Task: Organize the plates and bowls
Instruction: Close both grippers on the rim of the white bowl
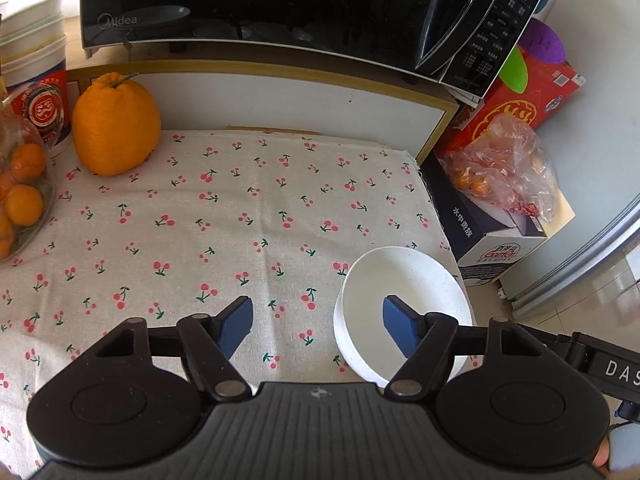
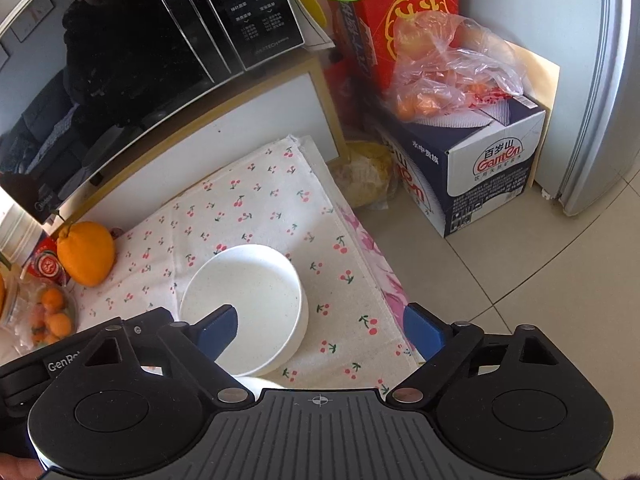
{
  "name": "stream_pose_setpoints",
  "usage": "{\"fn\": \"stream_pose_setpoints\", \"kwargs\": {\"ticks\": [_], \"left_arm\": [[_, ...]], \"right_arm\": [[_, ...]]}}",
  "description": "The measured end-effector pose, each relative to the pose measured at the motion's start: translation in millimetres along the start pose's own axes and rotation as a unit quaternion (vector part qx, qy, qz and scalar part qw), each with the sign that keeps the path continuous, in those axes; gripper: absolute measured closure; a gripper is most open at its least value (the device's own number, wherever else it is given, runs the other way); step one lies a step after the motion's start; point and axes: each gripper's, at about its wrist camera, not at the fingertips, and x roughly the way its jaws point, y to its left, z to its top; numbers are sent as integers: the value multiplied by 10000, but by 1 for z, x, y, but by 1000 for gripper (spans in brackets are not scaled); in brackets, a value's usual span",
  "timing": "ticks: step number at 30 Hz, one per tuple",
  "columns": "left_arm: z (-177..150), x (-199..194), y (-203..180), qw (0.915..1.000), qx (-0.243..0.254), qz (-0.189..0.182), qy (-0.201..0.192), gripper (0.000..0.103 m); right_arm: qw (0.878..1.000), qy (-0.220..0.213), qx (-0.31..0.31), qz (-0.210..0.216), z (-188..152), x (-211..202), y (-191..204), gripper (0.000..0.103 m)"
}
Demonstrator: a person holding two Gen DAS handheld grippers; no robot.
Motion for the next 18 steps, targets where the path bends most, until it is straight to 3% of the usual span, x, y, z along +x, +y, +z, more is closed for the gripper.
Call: {"fn": "stream_pose_setpoints", "kwargs": {"ticks": [7, 11, 13, 15, 18], "left_arm": [[5, 16, 4, 9996, -147, -191, 146, 63], [5, 20, 0, 9992, -67, -369, 122, 67], [2, 23, -3, 9990, 37, -415, 161, 70], [0, 29, -4, 9988, 111, -380, 278, 81], [-2, 32, -2, 9988, 115, -369, 307, 89]], "right_arm": [[9996, 247, 141, -45, 4, 26, -1, 54], [9994, 349, 73, -5, 2, 36, 2, 61], [9989, 473, 71, 29, 1, 43, 4, 70], [9986, 532, 13, 36, -1, 46, 6, 78], [9984, 555, -111, 28, -3, 49, 11, 89]]}}
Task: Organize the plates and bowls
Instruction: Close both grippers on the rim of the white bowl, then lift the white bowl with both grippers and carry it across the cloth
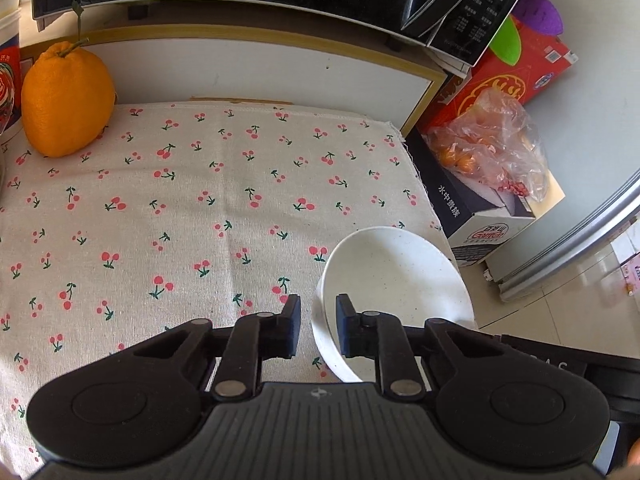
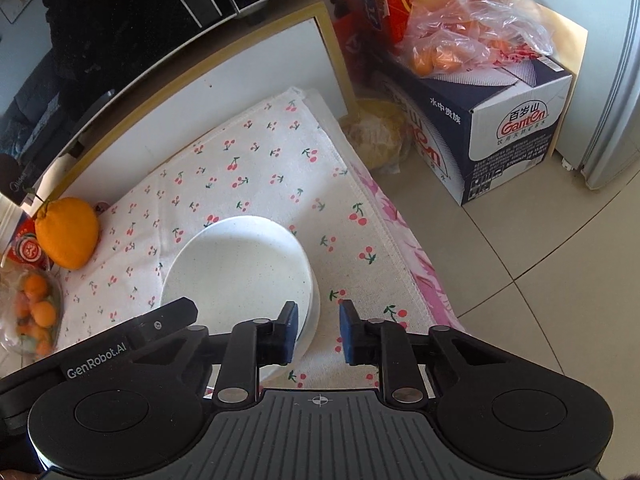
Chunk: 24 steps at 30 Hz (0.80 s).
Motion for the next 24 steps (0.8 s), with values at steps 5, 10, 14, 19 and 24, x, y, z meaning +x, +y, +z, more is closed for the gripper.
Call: {"fn": "stream_pose_setpoints", "kwargs": {"ticks": [5, 10, 14, 19, 24], "left_arm": [[1, -4, -2, 9999, 48, -66, -83, 93], [3, -14, -4, 9996, 46, -176, -203, 96], [8, -27, -6, 9991, 9, -222, -372, 96], [12, -43, -9, 9981, -21, -290, -542, 96], [13, -57, -15, 9968, -35, -380, -696, 96]], "right_arm": [[9997, -188, -132, 77, 1, -9, 5, 96], [9993, -333, -137, 71, 4, -17, 5, 96], [9981, -524, -286, 117, 5, -29, 11, 96], [9955, -846, -332, 279, 7, -51, 15, 95], [9944, -948, -375, 289, 5, -61, 14, 95]]}}
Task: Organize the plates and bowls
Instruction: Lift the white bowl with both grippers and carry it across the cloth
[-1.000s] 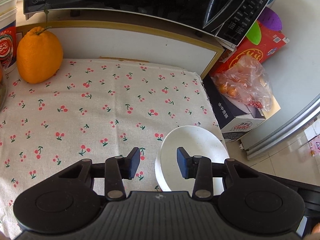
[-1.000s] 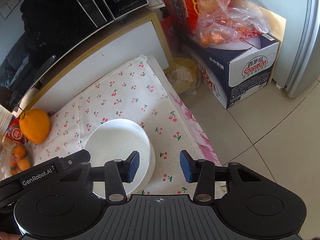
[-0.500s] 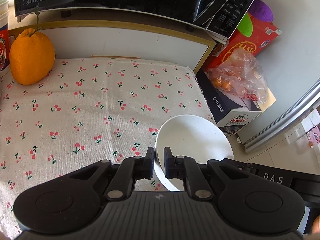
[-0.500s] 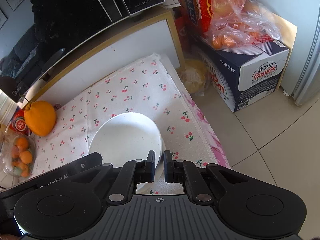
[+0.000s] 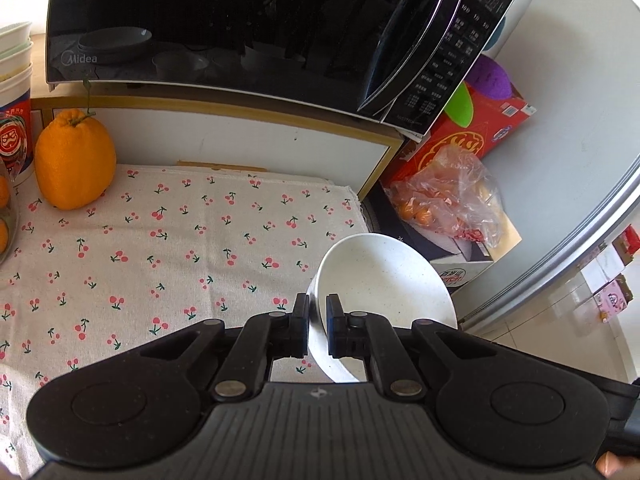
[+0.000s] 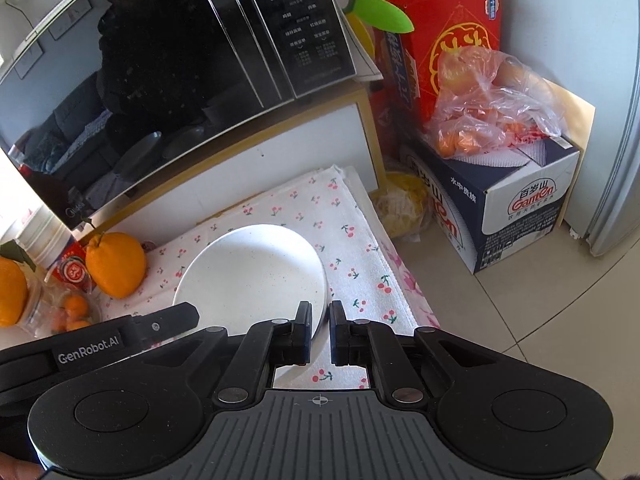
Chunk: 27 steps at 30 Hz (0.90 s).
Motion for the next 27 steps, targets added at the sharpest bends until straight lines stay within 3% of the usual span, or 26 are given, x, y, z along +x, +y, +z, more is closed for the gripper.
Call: {"fn": "stream_pose_setpoints", "kwargs": {"ticks": [7, 27], "left_arm": [[-1, -15, -7, 9999, 14, -38, -125, 96], [-26, -79, -2, 9993, -180, 4, -342, 96]], "right_arm": [[9995, -299, -11, 113, 1, -24, 2, 93], [9961, -577, -517, 422, -26, -87, 29, 92]]}}
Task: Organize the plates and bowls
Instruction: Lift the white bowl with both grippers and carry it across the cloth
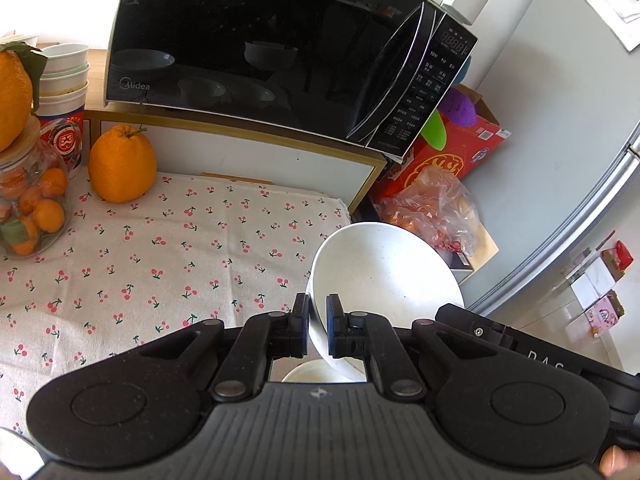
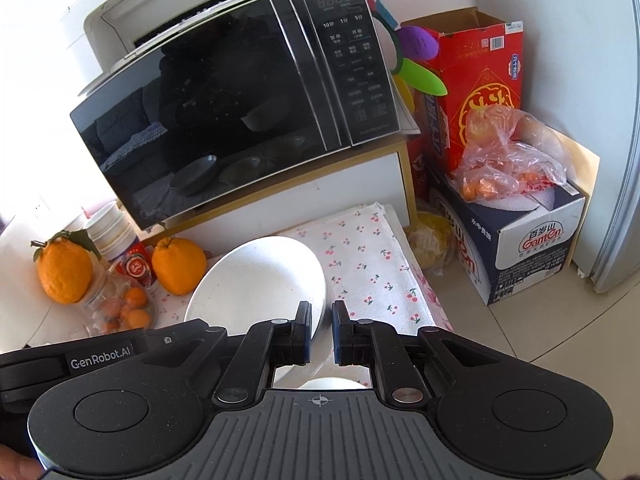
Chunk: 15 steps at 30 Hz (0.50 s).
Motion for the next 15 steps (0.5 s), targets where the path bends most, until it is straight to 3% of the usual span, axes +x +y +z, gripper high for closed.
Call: {"fn": "stream_pose_setpoints", "kwargs": {"ticks": [8, 15], "left_arm": [[-16, -36, 9, 9999, -86, -61, -125, 96], [-43, -62, 19, 9999, -88, 63, -107, 95]], "right_arm": [[9994, 6, -345, 90, -20, -31, 21, 91], [9973, 472, -551, 104, -56, -36, 35, 91]]}}
